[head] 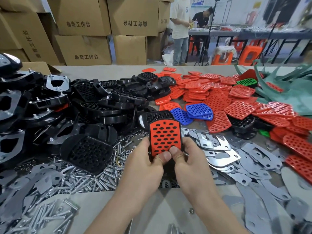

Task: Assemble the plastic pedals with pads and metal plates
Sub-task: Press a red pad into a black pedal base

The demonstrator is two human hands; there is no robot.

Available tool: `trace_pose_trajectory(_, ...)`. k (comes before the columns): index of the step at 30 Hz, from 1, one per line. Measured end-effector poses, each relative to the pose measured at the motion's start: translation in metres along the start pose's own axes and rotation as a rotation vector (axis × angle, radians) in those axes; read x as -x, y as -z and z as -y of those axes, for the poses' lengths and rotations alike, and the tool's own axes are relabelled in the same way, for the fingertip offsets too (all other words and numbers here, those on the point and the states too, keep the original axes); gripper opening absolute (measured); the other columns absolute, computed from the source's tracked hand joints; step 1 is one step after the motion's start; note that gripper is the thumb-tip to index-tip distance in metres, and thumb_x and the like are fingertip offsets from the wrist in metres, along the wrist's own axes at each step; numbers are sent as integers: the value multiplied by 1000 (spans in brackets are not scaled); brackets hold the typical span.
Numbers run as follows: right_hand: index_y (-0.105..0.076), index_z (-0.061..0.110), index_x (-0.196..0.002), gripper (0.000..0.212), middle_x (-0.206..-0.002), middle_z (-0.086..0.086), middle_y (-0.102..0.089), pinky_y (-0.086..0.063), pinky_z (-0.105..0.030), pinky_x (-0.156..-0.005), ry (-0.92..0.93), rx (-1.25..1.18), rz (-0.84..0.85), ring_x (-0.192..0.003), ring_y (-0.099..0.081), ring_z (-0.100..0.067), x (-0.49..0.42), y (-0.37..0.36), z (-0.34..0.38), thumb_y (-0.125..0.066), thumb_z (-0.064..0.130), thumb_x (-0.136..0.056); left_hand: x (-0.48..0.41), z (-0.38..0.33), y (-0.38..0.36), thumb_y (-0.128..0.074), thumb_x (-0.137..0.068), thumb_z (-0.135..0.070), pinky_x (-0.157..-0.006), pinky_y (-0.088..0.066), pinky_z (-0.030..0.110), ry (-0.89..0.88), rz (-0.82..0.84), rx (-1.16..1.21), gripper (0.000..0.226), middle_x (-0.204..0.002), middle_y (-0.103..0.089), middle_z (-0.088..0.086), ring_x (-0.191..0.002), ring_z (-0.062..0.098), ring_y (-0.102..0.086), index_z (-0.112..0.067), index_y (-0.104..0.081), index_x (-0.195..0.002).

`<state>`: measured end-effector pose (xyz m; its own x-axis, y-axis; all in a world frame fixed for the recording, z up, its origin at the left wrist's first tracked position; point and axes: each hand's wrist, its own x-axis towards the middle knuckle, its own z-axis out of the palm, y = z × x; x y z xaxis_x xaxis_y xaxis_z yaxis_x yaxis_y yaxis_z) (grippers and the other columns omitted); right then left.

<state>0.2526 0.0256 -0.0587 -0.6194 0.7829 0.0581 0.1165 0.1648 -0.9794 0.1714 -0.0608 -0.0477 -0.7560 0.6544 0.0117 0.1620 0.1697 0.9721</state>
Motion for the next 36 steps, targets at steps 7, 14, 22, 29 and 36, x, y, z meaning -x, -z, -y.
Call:
trace_pose_trajectory(7,-67,28,-104,16,-98,13,-77,-52,-15,-77,-26,-163,152,-91,-71,-2,-3,7,4,-55,18,-104,1,-6,13,-67,-95,-21,-85,-55,23,16,125,132,21,-102,-76,-13,-98,5,-71,-28,-67,-115)
trace_pose_trajectory(14,-68,26,-108,14,-102,7,-78,-55,-21,-69,-61,-266,200,-91,-75,-11,-3,12,3,-59,18,-102,0,-8,19,-62,-97,-25,-87,-54,24,4,200,83,19,-105,-75,-15,-98,1,-70,-29,-68,-115)
trace_pose_trajectory(22,-65,27,-100,17,-98,6,-75,-52,-26,-82,-22,-141,90,-95,-70,-10,1,6,2,-60,11,-101,-2,-4,13,-66,-96,-20,-86,-48,22,-36,95,-57,20,-99,-73,-20,-92,-5,-66,-35,-66,-109)
trace_pose_trajectory(29,-64,24,-95,16,-85,9,-74,-49,-30,-77,-20,-88,-46,-85,-68,-10,4,-3,2,-59,10,-100,3,0,-1,-65,-94,-14,-67,-47,11,-80,-43,-83,18,-89,-72,-20,-79,-6,-64,-30,-64,-102)
trace_pose_trajectory(36,-67,25,-100,15,-95,7,-76,-53,-25,-83,-9,-139,3,-93,-70,-10,3,1,6,-59,12,-102,-1,-4,12,-66,-96,-24,-77,-49,11,-60,104,76,15,-99,-75,-19,-92,-5,-68,-31,-68,-109)
